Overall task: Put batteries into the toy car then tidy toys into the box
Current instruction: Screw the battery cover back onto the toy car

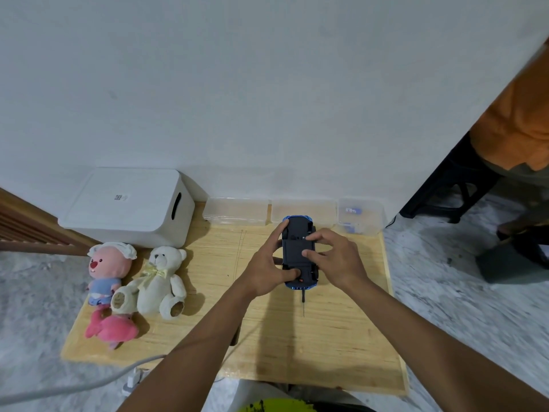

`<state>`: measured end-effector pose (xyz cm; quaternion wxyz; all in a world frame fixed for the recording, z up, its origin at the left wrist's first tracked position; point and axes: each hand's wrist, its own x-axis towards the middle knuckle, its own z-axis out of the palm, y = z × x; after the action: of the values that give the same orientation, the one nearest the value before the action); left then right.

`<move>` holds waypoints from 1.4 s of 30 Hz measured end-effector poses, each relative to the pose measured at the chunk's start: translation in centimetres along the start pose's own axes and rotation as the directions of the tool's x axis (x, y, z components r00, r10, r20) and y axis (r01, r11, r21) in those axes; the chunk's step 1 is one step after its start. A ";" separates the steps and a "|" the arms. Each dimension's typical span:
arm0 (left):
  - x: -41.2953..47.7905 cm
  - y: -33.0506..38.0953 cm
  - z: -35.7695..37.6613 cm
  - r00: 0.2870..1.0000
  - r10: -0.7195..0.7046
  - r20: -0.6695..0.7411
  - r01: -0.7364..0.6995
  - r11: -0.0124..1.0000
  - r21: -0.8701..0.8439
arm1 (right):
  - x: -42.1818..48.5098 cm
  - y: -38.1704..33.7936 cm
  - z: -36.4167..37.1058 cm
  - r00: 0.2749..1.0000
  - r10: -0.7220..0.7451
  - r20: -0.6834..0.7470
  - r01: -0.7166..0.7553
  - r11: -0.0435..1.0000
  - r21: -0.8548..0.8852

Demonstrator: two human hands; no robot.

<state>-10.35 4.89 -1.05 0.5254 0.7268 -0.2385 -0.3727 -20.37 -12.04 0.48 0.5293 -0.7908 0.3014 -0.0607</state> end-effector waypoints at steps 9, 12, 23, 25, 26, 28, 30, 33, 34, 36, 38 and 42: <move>-0.5 -0.1 -0.1 1.000 0.006 -0.009 -0.006 1.000 0.017 | -0.4 -0.1 0.0 0.998 -0.063 0.032 0.063 0.998 -0.008; -0.7 -0.1 -0.2 1.000 0.010 0.001 -0.010 0.999 0.032 | -0.1 0.0 -0.2 0.992 -0.070 0.102 0.072 0.997 -0.018; -1.1 -0.3 -0.5 1.000 -0.007 0.025 0.006 1.000 0.023 | 0.6 0.1 0.1 0.971 -0.118 0.208 0.130 0.991 -0.044; -1.1 -0.2 -0.5 1.000 -0.009 0.025 0.008 1.000 0.020 | 0.6 0.1 0.2 0.973 -0.124 0.194 0.134 0.990 -0.039; -1.1 -0.1 -0.5 1.000 -0.010 0.021 0.009 1.000 0.020 | 0.7 0.1 0.3 0.974 -0.127 0.188 0.136 0.990 -0.038; -1.1 0.0 -0.4 1.000 -0.014 0.011 0.014 1.000 0.023 | 0.8 0.0 0.3 0.975 -0.135 0.177 0.144 0.989 -0.044; -1.1 0.0 -0.4 1.000 -0.015 0.006 0.015 0.999 0.035 | 1.0 -0.1 0.3 0.976 -0.139 0.170 0.150 0.987 -0.057; -1.2 -0.2 -0.6 1.000 -0.024 0.001 0.024 0.999 0.044 | 1.0 0.0 0.6 0.976 -0.129 0.177 0.143 0.988 -0.067; -1.2 -0.3 -0.6 1.000 -0.029 0.001 0.029 0.998 0.047 | 1.0 0.1 0.8 0.976 -0.120 0.180 0.134 0.989 -0.069; -1.2 -0.4 -0.8 0.999 -0.034 -0.001 0.034 0.998 0.052 | 1.0 0.0 1.2 0.977 -0.103 0.185 0.120 0.989 -0.083; -1.2 -0.5 -1.1 0.999 -0.034 -0.010 0.035 0.998 0.049 | 1.0 0.0 1.6 0.977 -0.101 0.186 0.119 0.989 -0.088; -1.2 -0.8 -2.1 1.000 -0.024 -0.019 0.025 0.999 0.042 | 0.9 -0.5 2.3 0.977 -0.077 0.197 0.096 0.991 -0.089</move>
<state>-9.46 7.28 -1.10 0.5073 0.7440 -0.2326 -0.3673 -18.47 -10.61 -0.30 0.5134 -0.8303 0.2168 0.0081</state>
